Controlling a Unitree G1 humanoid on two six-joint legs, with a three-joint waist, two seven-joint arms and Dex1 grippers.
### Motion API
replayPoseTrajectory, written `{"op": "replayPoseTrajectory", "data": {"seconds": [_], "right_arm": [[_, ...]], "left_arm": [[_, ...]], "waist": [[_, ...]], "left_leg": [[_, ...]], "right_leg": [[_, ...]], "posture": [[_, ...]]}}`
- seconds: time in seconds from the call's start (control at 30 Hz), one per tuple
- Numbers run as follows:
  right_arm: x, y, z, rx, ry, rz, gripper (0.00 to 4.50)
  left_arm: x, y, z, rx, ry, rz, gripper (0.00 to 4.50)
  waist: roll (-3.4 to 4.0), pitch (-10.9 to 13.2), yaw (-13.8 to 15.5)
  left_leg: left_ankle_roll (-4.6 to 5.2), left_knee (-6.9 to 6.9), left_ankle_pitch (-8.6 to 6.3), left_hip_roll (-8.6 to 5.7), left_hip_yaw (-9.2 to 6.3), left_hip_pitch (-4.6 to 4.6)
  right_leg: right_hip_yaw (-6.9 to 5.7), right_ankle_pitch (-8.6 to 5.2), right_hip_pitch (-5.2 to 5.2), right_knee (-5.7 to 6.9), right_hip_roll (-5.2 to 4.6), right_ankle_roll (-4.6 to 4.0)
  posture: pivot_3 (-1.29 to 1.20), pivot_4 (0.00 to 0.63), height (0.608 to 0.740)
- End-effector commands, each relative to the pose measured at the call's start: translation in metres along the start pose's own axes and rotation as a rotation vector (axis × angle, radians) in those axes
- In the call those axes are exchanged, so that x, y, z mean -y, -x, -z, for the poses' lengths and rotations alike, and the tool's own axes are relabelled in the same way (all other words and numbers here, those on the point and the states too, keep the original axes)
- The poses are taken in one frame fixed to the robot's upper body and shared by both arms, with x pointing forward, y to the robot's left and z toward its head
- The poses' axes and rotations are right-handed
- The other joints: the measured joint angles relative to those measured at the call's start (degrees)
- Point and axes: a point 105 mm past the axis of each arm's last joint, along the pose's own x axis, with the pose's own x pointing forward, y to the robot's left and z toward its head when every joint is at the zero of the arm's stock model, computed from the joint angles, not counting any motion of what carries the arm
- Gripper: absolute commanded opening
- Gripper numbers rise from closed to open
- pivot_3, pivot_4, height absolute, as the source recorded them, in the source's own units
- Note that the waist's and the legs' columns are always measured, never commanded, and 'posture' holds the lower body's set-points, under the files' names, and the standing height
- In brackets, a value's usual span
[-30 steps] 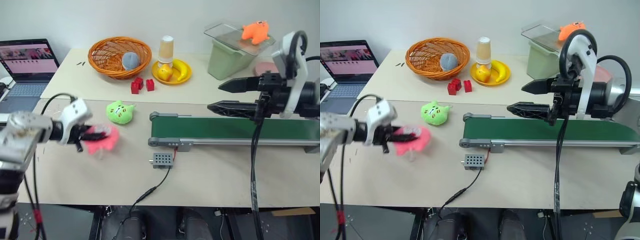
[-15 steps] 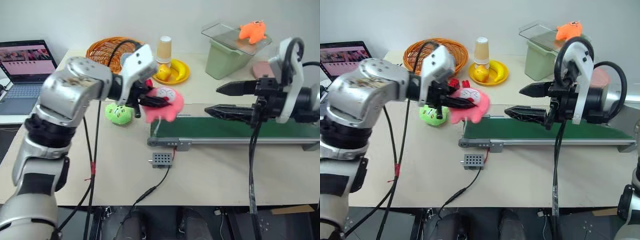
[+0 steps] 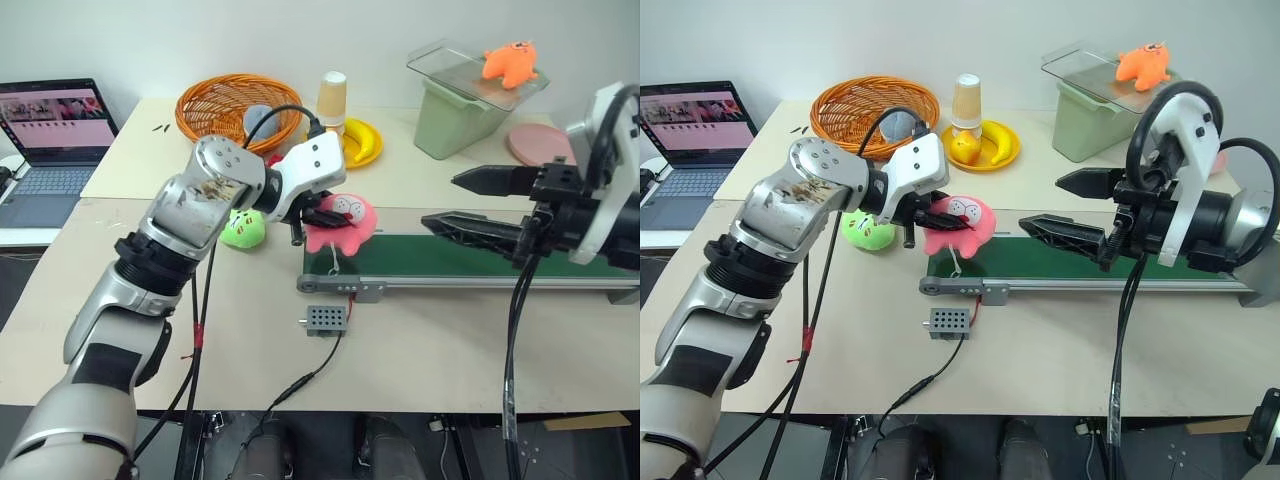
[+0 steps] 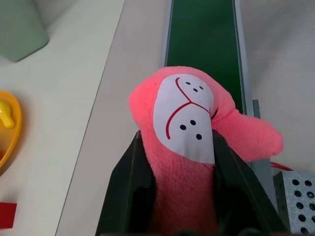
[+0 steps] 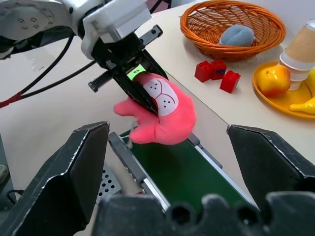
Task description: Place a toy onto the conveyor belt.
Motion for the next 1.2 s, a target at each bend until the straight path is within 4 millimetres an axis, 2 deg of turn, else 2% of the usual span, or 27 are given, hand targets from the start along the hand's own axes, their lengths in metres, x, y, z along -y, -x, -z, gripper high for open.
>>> {"op": "replayPoseTrajectory", "data": {"seconds": [0.03, 0.27, 0.37, 0.43, 0.53, 0.6, 0.87, 1.03, 1.2], "right_arm": [[-0.001, 0.009, -0.011, 0.028, 0.038, 0.033, 4.5], [-0.001, 0.01, -0.011, 0.021, 0.032, 0.041, 4.5], [-0.001, 0.009, -0.011, 0.019, 0.03, 0.039, 4.5], [0.0, 0.009, -0.011, 0.019, 0.03, 0.037, 4.5], [0.0, 0.007, -0.011, 0.02, 0.029, 0.029, 4.5], [0.001, 0.006, -0.011, 0.024, 0.029, 0.023, 4.5], [0.002, 0.002, -0.013, 0.032, 0.032, 0.009, 4.5], [0.002, 0.001, -0.013, 0.034, 0.035, 0.001, 4.5], [0.001, -0.001, -0.013, 0.036, 0.039, -0.02, 4.5]], "left_arm": [[-0.001, -0.002, -0.001, 0.0, -0.049, -0.017, 1.17], [0.008, -0.004, 0.017, -0.021, -0.03, -0.004, 1.17], [0.008, 0.0, 0.024, -0.034, -0.005, -0.009, 1.96], [0.007, 0.002, 0.026, -0.039, 0.001, -0.015, 2.72], [0.004, 0.006, 0.02, -0.003, 0.045, -0.036, 3.86], [0.001, 0.009, 0.016, 0.014, 0.056, -0.053, 4.46], [-0.015, 0.018, 0.012, 0.029, 0.058, -0.15, 4.46], [-0.023, 0.029, -0.003, 0.075, 0.086, -0.175, 4.46], [-0.048, 0.06, -0.009, 0.092, 0.117, -0.299, 4.46]], "waist": [[0.0, 0.0, 0.0], [0.0, 0.0, -0.1], [0.0, 0.0, -0.1], [0.0, 0.0, -0.1], [0.0, 0.0, -0.1], [0.0, 0.0, -0.1], [0.0, 0.0, -0.1], [0.0, 0.0, 0.0], [0.0, 0.0, -0.2]], "left_leg": [[0.0, 0.0, 0.0, 0.0, 0.0, -0.01], [0.04, 0.01, -0.02, 0.06, 0.0, 0.01], [0.05, 0.02, -0.03, 0.06, -0.01, 0.0], [0.06, 0.02, -0.04, 0.07, -0.01, 0.01], [0.08, 0.02, -0.04, 0.07, -0.01, 0.01], [0.08, 0.04, -0.04, 0.07, -0.01, 0.01], [0.08, 0.04, -0.05, 0.06, -0.01, -0.01], [0.08, 0.05, -0.05, 0.07, -0.01, -0.02], [0.09, 0.05, -0.05, 0.07, -0.01, 0.0]], "right_leg": [[0.0, 0.0, 0.0, 0.0, 0.0, 0.0], [0.04, 0.0, 0.0, -0.02, -0.02, 0.0], [0.04, 0.0, 0.0, -0.03, -0.02, 0.0], [0.04, 0.0, 0.0, -0.04, -0.03, 0.0], [0.05, 0.0, 0.0, -0.04, -0.03, 0.0], [0.06, 0.0, 0.0, -0.05, -0.03, 0.0], [0.05, 0.01, 0.0, -0.04, -0.04, 0.01], [0.04, 0.01, 0.0, -0.04, -0.04, 0.02], [0.05, 0.01, 0.0, -0.04, -0.04, 0.03]], "posture": [[0.0, 0.15, 0.734], [0.0, 0.15, 0.734], [0.0, 0.15, 0.734], [0.0, 0.15, 0.734], [0.0, 0.15, 0.734], [0.0, 0.15, 0.734], [0.0, 0.15, 0.734], [0.0, 0.15, 0.734], [0.0, 0.15, 0.734]]}}
